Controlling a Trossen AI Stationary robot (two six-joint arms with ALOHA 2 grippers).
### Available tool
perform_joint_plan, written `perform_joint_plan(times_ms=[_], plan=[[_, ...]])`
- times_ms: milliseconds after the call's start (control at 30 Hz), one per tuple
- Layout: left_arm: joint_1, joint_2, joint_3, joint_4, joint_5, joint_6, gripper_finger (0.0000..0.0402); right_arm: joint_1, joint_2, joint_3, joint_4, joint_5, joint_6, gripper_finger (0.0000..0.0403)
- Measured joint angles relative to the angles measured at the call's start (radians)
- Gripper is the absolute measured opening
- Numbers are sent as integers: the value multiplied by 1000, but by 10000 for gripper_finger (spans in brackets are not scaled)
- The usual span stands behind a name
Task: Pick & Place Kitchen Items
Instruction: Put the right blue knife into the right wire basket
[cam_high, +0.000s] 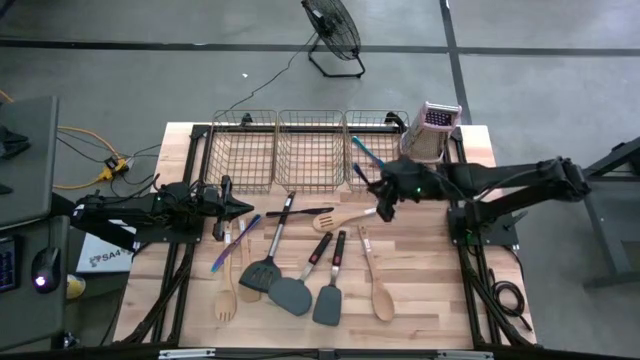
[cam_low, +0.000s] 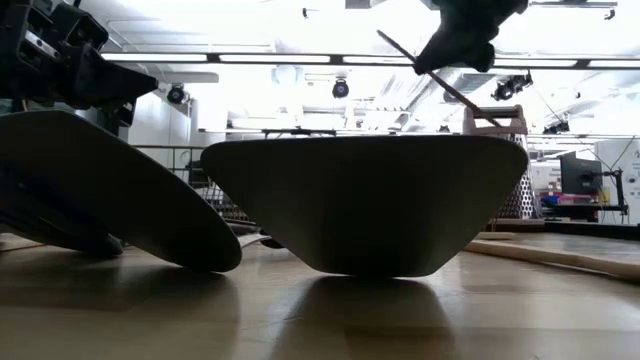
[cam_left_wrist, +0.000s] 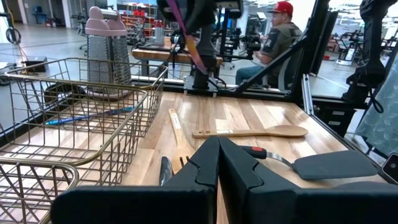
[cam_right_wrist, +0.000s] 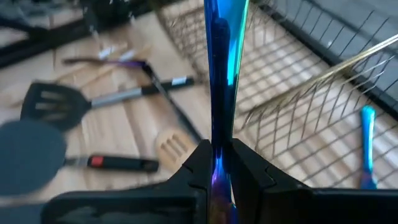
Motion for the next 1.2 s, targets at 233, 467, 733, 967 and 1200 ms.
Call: perform_joint_plan(times_ms=[233, 467, 733, 967, 1200], plan=[[0, 0, 0, 0, 0, 0, 3, -139, -3, 0, 56, -10, -80, 27], [0, 0, 0, 0, 0, 0, 3, -307, 4, 0, 72, -37, -110, 27], [0, 0, 0, 0, 0, 0, 3, -443, 62, 34, 60, -38, -122, 28], [0, 0, 0, 0, 0, 0, 3, -534, 222, 179, -51, -80, -119, 27], [0, 0, 0, 0, 0, 0, 3, -618, 385, 307, -203, -150, -118, 27]])
